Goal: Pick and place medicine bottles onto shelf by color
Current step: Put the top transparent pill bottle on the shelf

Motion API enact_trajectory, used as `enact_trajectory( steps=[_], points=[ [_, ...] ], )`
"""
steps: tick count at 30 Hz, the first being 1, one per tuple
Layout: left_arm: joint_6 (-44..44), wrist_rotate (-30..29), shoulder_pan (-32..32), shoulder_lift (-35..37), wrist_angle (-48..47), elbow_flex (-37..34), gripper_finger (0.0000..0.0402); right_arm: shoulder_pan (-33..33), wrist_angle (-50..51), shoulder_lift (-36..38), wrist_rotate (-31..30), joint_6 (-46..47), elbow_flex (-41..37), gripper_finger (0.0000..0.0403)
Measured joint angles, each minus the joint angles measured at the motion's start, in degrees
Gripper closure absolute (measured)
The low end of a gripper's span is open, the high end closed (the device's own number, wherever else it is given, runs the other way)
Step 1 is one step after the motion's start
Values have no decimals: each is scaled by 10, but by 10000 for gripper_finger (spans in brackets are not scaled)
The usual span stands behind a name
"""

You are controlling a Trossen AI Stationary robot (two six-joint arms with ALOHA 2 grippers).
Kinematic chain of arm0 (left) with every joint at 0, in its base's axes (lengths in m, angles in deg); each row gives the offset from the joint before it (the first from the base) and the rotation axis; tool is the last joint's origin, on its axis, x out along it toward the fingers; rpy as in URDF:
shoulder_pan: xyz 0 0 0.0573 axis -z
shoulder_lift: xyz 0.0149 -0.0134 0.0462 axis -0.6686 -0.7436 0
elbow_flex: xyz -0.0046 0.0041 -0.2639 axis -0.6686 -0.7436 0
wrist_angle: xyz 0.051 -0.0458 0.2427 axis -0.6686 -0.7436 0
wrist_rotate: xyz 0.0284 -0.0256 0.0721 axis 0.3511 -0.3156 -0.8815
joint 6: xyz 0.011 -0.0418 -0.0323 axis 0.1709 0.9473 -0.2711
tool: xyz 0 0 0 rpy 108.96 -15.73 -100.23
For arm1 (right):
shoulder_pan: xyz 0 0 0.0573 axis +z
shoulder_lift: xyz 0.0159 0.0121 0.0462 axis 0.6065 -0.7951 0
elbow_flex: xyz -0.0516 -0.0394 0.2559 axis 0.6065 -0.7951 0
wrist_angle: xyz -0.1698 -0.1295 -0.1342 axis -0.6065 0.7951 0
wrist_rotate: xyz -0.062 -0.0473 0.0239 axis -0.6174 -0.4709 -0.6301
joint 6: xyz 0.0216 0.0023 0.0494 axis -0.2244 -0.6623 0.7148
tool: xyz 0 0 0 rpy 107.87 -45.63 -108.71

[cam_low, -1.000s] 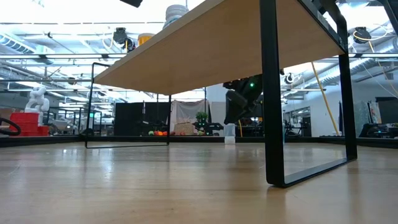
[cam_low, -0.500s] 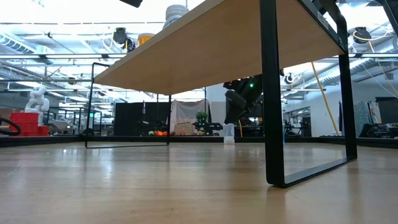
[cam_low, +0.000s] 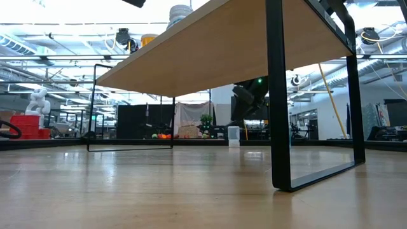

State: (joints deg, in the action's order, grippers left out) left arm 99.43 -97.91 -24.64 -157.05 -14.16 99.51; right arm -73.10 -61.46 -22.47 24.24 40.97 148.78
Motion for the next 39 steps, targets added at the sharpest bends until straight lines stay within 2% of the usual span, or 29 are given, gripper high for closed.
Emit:
enact_trajectory(
  steps=[8, 15, 21, 25, 30, 34, 39],
  points=[
    [1, 0, 0, 0, 2, 0, 250, -11, -27, -29, 4, -1, 0, 141],
    [1, 0, 0, 0, 4, 0, 250, -11, -52, -58, 20, -4, 1, 138],
    [2, 0, 0, 0, 5, 0, 250, -14, -59, -77, 27, -11, 0, 170],
    [3, 0, 0, 0, 5, 0, 250, -17, -66, -77, 64, -10, 1, 214],
    [2, 0, 0, 0, 5, 0, 250, -17, -65, -77, 65, -10, 1, 262],
    [2, 0, 0, 0, 5, 0, 250, -14, -48, -57, 65, -2, 0, 261],
    [2, 0, 0, 0, 5, 0, 250, 0, -3, 6, 64, 3, 0, 241]
  ],
)
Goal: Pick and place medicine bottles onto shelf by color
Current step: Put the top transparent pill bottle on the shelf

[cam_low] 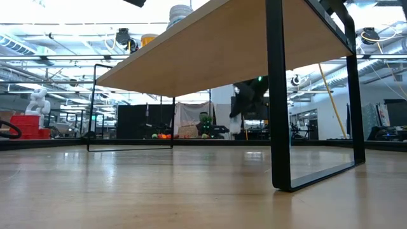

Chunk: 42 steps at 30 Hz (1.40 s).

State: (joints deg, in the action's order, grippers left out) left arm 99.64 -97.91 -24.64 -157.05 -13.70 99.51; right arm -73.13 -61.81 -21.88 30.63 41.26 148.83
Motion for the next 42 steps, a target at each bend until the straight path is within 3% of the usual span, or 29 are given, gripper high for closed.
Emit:
enact_trajectory(
  steps=[6, 12, 21, 34, 42],
  points=[
    [0, 0, 0, 0, 0, 0, 250, 32, 52, 109, -5, 15, 0, 254],
    [3, 0, 0, 0, 0, 0, 250, 81, 93, 232, -64, 17, 0, 249],
    [-14, 0, 0, 0, 33, 0, 250, 178, 95, 368, -61, 75, 0, 250],
    [-161, 31, 1, -65, 202, 0, 250, 351, 42, 374, -29, 113, 0, 248],
    [-200, 51, 4, -94, 270, 0, 250, 404, 14, 336, -31, 106, 0, 248]
  ],
)
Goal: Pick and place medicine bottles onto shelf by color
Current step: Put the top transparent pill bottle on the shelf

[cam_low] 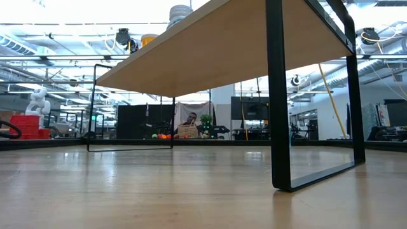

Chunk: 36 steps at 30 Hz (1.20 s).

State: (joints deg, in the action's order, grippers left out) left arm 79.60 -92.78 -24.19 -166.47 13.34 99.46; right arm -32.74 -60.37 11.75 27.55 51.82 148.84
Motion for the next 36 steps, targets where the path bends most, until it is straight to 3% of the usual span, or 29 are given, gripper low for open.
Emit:
enact_trajectory(
  steps=[9, 15, 21, 29, 36],
  points=[
    [-8, 10, 17, -30, 17, 1, 250, 34, -60, -52, 2, -16, 0, 248],
    [-13, -13, 44, -44, 27, 0, 250, 59, -123, -60, 49, -19, -1, 248],
    [-14, -45, 75, -44, 40, 0, 250, 73, -241, -61, 46, -22, -65, 247],
    [-16, -39, 92, -44, 101, 0, 249, 52, -442, -58, 45, 33, -162, 246],
    [-119, -33, 115, -89, 216, 1, 214, 52, -516, -58, 45, 61, -184, 246]
  ],
)
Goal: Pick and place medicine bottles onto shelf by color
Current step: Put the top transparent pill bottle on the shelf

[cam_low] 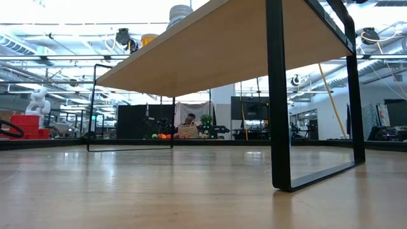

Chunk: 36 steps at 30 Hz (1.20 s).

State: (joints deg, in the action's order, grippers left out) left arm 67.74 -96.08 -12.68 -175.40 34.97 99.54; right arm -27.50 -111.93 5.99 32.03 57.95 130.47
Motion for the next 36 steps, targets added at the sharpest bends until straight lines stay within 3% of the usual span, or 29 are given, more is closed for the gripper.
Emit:
enact_trajectory(
  steps=[7, 14, 24, 36],
  points=[
    [-185, -94, 12, -61, 182, 0, 132, 0, -16, 0, 1, 4, 0, 246],
    [-259, -93, 12, -94, 289, 0, 93, 0, -22, 0, 1, -1, 0, 245],
    [-211, -64, -21, -101, 315, 0, 134, 0, -27, -5, 2, -8, 0, 245],
    [-229, -61, -23, -101, 303, 0, 209, 9, -31, -5, 2, -6, -1, 245]
  ],
)
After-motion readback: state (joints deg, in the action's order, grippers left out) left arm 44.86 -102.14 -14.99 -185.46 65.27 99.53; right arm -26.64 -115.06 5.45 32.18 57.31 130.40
